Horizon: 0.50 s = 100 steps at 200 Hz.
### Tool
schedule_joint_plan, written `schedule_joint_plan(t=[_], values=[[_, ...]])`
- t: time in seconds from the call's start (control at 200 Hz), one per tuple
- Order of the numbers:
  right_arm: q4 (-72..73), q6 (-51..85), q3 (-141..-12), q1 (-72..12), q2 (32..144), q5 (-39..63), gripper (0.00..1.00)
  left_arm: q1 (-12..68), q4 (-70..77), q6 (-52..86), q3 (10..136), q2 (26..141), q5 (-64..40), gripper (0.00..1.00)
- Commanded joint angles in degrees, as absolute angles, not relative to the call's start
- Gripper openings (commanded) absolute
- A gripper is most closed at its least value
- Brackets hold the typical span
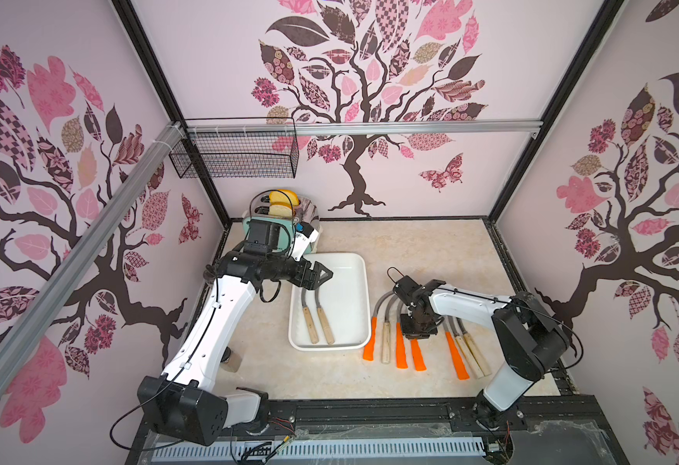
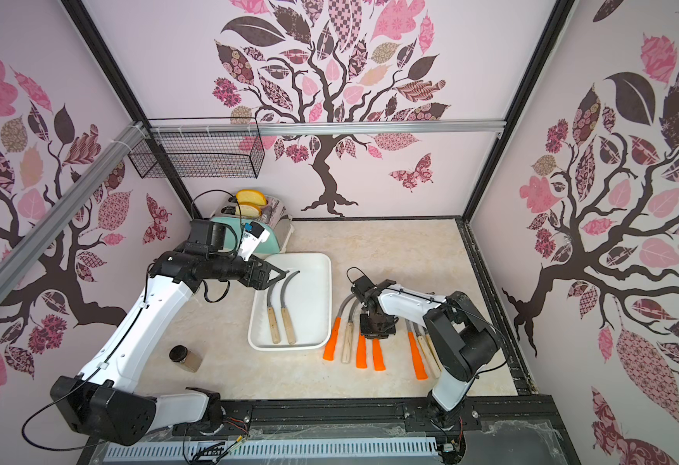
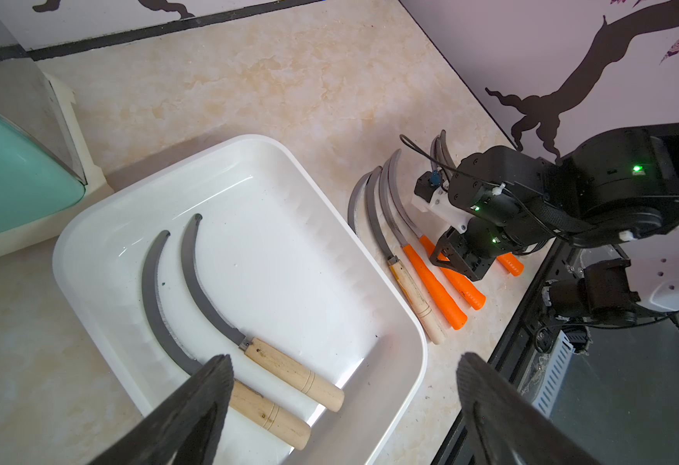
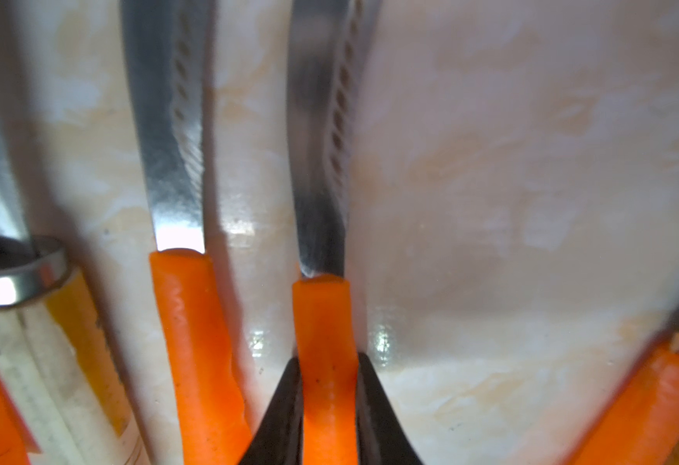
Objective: Put small sickles into storage boxes
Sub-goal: Pick up the sickle at the center of the board.
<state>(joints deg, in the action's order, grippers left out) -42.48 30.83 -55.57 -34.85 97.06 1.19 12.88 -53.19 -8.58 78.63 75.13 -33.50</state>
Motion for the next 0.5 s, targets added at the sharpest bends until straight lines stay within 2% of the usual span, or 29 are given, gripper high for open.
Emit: schedule_joint_plan(t=[0.0, 0.495], values=[[-44.7, 30.1, -54.5, -34.6, 97.5, -1.5, 0.00, 12.7, -52.4, -8.8, 79.6, 74.9, -33.8, 0.91], [-46.5, 29.6, -54.9, -32.6, 94.3, -2.0, 0.00, 12.7, -52.4, -8.9, 79.3, 74.5, -33.7, 0.91]])
